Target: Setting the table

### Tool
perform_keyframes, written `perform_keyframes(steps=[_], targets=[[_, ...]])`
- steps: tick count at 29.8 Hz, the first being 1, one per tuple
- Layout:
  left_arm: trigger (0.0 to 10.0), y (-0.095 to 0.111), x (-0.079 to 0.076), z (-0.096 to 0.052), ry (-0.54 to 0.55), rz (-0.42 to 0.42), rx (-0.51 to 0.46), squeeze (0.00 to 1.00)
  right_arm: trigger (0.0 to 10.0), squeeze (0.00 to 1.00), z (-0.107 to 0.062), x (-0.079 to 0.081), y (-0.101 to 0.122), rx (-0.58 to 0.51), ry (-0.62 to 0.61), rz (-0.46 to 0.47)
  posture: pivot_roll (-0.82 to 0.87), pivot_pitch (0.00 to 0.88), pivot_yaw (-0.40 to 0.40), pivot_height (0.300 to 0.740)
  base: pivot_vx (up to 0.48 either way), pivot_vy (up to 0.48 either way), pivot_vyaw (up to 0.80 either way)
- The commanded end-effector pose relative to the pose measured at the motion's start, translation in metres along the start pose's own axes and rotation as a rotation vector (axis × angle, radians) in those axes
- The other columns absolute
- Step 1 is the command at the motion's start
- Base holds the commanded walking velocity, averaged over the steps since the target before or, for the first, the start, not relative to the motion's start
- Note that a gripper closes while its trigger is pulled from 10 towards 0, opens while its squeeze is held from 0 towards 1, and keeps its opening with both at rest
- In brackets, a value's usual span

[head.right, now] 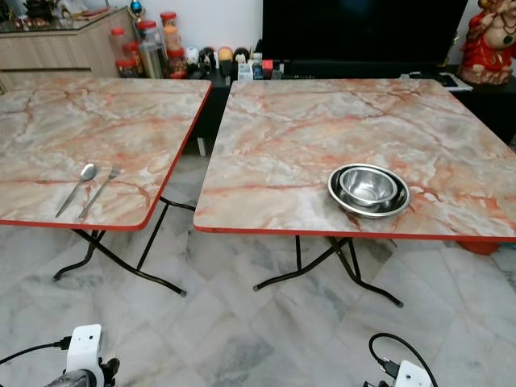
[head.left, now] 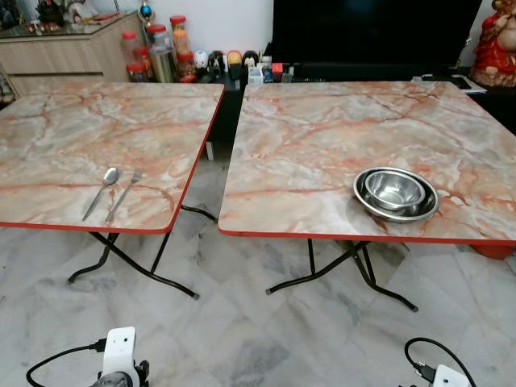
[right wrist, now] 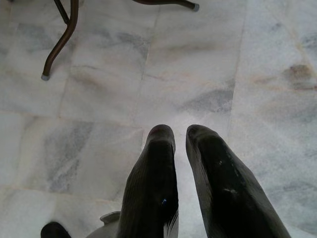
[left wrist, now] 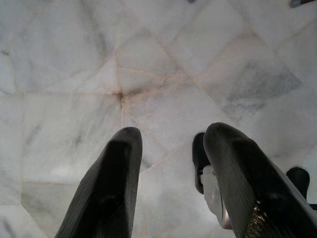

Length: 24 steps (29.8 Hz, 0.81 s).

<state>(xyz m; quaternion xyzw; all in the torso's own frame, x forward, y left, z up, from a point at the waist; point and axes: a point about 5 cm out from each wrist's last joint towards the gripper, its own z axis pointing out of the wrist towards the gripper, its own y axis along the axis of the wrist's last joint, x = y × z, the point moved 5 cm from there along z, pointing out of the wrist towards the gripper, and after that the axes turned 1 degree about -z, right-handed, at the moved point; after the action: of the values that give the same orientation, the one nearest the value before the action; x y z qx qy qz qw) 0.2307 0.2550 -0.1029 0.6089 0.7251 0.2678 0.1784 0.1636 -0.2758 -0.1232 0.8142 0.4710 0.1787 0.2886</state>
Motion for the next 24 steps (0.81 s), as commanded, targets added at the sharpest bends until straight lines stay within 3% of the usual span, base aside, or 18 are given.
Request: perform_keyframes(steps=[1, 9, 14, 24], targets=[[10.0, -0.001, -0.001, 0.0, 0.003, -0.013, 0.014, 0.0, 10.0, 0.0, 0.001, 0.004, 0.003, -0.003, 0.015, -0.014, 0.0, 0.0, -0.015, 0.74, 0.0, 0.3, 0.0], [10.0, -0.002, 0.002, 0.0, 0.01, -0.007, 0.021, 0.0, 10.0, 0.0, 0.0, 0.004, -0.003, 0.02, 0.015, -0.022, 0.01, 0.0, -0.015, 0.74, 0.0, 0.368, 0.0], [10.0, -0.003, 0.004, 0.0, 0.011, -0.001, 0.024, 0.0, 10.0, 0.0, -0.001, 0.005, -0.005, 0.01, 0.017, -0.015, 0.02, 0.0, -0.009, 0.74, 0.0, 0.471, -0.71], [10.0, -0.003, 0.011, -0.001, 0.025, 0.008, 0.025, 0.0, 10.0, 0.0, -0.002, 0.008, -0.008, 0.003, 0.022, -0.001, 0.04, 0.0, 0.004, 0.74, 0.0, 0.48, 0.0]])
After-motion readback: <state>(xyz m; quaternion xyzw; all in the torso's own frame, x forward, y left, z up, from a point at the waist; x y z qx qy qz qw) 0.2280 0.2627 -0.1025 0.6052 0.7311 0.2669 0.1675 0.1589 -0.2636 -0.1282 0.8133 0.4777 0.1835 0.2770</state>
